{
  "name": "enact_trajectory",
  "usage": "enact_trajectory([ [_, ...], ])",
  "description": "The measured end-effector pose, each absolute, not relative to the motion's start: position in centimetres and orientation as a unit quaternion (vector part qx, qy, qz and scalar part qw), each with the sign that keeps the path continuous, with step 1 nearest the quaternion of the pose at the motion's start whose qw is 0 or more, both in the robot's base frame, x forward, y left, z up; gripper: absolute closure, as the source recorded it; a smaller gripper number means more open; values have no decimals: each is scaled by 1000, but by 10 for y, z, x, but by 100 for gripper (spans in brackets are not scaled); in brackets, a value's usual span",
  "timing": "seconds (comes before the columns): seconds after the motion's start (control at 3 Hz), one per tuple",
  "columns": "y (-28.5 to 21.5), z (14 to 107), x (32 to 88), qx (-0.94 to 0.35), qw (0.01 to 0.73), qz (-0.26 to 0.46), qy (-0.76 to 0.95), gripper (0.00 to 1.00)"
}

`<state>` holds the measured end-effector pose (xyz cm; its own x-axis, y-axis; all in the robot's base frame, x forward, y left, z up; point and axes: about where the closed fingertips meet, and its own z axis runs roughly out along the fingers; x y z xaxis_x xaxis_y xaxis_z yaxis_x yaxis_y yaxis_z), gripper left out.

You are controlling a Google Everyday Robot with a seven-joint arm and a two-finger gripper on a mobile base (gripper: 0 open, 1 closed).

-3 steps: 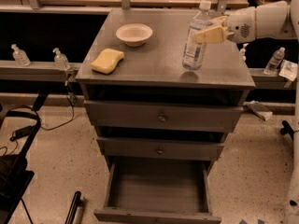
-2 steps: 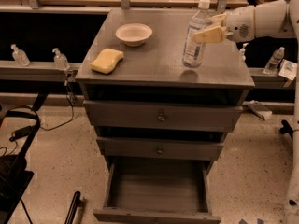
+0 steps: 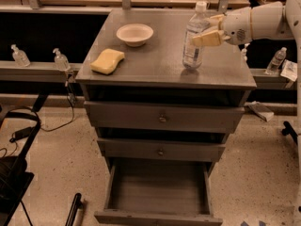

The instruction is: Pick blue plastic bottle from bottom drawer and place on counter

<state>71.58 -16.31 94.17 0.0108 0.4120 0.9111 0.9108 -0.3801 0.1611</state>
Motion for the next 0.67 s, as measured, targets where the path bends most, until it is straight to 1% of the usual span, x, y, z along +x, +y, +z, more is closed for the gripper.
enact_trajectory([
  [0.67, -156, 940, 718, -668, 260, -494, -492, 51],
])
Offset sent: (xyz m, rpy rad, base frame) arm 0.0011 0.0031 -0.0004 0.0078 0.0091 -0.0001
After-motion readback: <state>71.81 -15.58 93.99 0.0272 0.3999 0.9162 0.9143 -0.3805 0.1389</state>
